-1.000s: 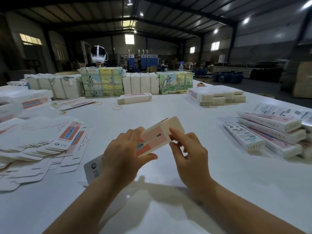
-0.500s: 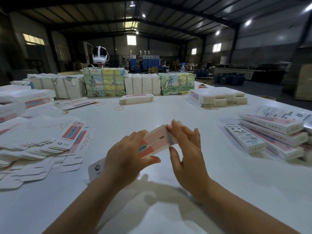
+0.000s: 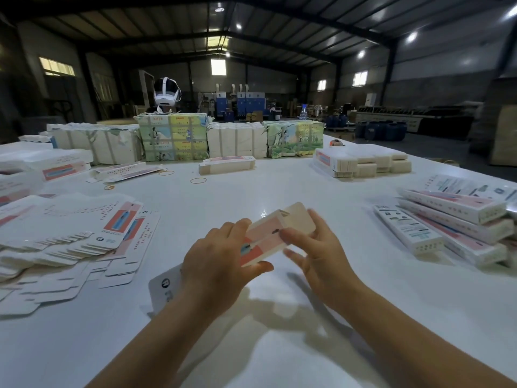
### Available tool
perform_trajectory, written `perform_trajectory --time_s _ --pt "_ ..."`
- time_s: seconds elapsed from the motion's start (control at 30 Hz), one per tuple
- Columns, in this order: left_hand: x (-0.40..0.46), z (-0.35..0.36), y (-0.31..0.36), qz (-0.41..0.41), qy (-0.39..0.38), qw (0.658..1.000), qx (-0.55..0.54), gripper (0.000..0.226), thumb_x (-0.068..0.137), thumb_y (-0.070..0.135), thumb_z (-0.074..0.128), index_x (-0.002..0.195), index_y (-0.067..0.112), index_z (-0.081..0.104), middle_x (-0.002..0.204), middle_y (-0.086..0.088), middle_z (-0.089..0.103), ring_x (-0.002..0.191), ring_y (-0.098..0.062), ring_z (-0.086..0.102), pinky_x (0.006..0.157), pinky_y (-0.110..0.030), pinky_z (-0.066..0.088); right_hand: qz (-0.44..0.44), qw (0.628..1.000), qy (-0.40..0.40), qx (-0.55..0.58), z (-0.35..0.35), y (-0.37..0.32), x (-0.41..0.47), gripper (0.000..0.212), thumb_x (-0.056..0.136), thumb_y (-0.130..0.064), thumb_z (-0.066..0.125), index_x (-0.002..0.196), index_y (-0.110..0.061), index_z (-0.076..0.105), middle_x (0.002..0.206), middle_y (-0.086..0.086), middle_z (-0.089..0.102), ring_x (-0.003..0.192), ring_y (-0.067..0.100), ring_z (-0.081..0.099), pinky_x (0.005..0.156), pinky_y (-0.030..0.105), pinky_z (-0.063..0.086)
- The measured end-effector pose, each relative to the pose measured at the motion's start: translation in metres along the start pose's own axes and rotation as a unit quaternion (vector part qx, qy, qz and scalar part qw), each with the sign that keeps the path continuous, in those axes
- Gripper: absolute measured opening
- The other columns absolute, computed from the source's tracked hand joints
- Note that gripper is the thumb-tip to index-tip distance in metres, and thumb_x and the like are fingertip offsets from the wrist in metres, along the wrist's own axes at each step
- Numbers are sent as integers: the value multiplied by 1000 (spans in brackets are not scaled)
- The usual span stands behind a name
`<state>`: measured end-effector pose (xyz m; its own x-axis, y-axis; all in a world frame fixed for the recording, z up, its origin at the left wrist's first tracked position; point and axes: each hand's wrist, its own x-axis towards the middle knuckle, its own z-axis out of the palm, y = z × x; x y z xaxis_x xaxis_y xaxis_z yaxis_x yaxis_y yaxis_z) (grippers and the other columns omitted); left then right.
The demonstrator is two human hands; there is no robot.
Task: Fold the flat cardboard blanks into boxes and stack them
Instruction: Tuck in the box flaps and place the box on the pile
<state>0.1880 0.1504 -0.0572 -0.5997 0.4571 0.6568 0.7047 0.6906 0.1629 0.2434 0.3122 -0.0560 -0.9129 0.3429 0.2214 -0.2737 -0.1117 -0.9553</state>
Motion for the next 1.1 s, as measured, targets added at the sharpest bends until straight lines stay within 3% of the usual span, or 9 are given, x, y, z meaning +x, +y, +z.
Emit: perform_trajectory --time_s 0.13,0.27,0.37,0.53,0.63,0.7,0.87,1.0,1.1 --pt "0 2 8 24 -12 997 73 75 58 57 79 113 7 63 80 -4 66 60 -21 61 44 -28 43 -79 983 38 -159 4 14 -1 20 92 -16 58 112 -19 58 99 0 66 93 17 66 83 28 56" --pt "0 6 15 45 25 994 99 72 53 53 84 102 3 67 71 -6 64 54 -25 59 41 -30 43 -204 904 47 -373 12 17 -12 38 99 -19 43 137 -20 44 121 -18 49 109 1 52 89 1 36" --pt "-1 5 15 42 34 995 85 64 58 48 82 100 2 66 73 -9 64 54 -27 58 43 -30 43 -253 874 57 -411 12 16 -16 41 98 -15 46 138 -13 45 132 -4 54 118 9 51 97 10 38" --pt "-1 1 14 33 35 996 78 62 61 44 83 103 2 65 76 -10 65 56 -27 58 44 -33 45 -246 902 66 -348 15 10 -18 36 96 -16 51 132 -17 54 122 -10 58 106 2 56 90 8 43" --pt "0 0 11 23 24 996 86 66 60 45 84 106 2 64 79 -10 65 60 -27 60 46 -33 46 -122 987 11 -103 14 -1 -12 23 88 -39 53 92 -33 75 92 -8 73 91 9 67 78 18 54" --pt "1 0 9 26 20 995 92 68 59 45 85 107 1 63 80 -11 65 61 -28 60 47 -35 49 -70 997 -8 -21 9 -4 -7 24 85 -39 55 85 -30 77 87 0 73 90 16 68 75 25 56" --pt "2 4 8 43 34 992 113 69 54 46 86 102 2 65 74 -9 63 57 -28 58 44 -34 45 -106 989 36 -101 6 -1 -4 24 89 -13 63 110 -24 67 95 -6 73 93 13 69 86 31 56" --pt "2 6 8 48 55 991 113 69 53 45 87 102 2 65 75 -10 63 57 -28 58 45 -35 46 -156 978 16 -136 9 -6 -11 49 95 -10 52 77 -51 72 84 -13 73 85 12 68 78 27 57" --pt "2 8 8 49 68 991 107 68 53 44 87 102 1 65 76 -10 64 58 -29 58 47 -35 47 -143 986 8 -87 11 -10 -14 52 97 -12 48 73 -51 72 81 -10 73 83 11 69 74 21 56"
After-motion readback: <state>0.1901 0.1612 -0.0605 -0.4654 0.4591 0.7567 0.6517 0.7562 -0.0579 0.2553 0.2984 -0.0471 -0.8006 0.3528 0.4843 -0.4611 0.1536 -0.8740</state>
